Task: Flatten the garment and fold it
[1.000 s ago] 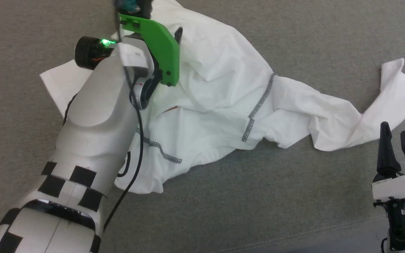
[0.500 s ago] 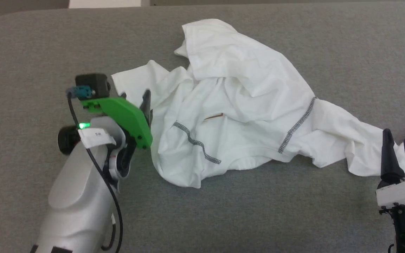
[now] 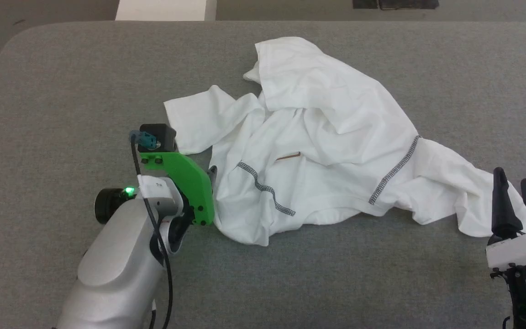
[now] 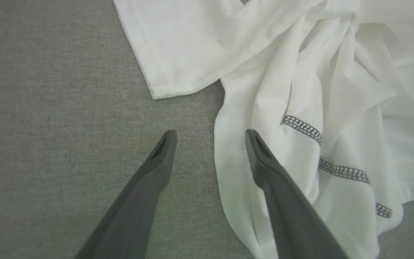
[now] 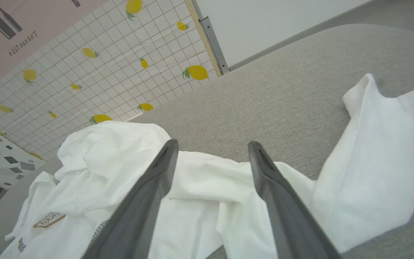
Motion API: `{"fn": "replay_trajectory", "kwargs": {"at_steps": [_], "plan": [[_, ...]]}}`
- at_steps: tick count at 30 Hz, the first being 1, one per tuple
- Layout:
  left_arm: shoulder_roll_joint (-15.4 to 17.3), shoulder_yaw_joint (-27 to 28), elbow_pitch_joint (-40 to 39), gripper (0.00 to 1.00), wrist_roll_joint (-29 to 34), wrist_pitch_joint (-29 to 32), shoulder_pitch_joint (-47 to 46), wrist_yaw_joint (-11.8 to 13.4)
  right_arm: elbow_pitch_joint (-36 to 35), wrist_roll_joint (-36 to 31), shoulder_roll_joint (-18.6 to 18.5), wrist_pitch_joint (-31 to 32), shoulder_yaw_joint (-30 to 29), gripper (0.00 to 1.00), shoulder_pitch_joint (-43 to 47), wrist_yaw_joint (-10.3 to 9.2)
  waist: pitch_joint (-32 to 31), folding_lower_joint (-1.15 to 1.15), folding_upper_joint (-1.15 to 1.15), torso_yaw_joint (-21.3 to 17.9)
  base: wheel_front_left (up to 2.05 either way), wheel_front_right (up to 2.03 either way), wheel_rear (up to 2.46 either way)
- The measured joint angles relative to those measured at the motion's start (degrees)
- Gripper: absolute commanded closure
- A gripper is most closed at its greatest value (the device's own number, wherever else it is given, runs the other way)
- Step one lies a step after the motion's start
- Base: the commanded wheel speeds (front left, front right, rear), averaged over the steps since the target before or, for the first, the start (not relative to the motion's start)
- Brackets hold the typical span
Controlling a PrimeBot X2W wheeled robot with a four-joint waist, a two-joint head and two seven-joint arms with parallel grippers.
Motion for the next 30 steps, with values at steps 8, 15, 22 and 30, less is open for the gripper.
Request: {"fn": "replay_trajectory", "kwargs": {"at_steps": [8, 15, 22, 30], "plan": [[0.14, -0.88, 7.2, 0.0, 0.81, 0.31, -5.3, -0.94, 0.31, 0.56, -0.02, -0.52, -0.31, 0.0, 0.01, 0.0, 1.8, 0.0, 0.0, -3.75, 0.0, 0.0, 0.0], [-0.12, 0.94, 10.69, 1.0, -0.04, -1.85, -6.28, -0.88, 0.73, 0.6, -0.02, -1.07, -0.54, 0.0, 0.01, 0.0, 3.11, 0.0, 0.0, -5.82, 0.0, 0.0, 0.0], [0.88, 9.21, 10.67, 1.0, -4.48, -8.18, -5.43, 2.43, 0.96, 0.49, -0.03, -1.3, -1.01, 0.0, 0.08, 0.0, 2.48, 0.0, 0.0, -4.48, 0.0, 0.0, 0.0], [3.57, 15.95, 7.99, 1.0, -7.48, -11.07, -2.0, 7.23, 0.38, 0.09, -0.03, -0.36, -0.69, 0.0, 0.09, 0.0, 1.49, 0.0, 0.0, -2.32, 0.0, 0.0, 0.0]]}}
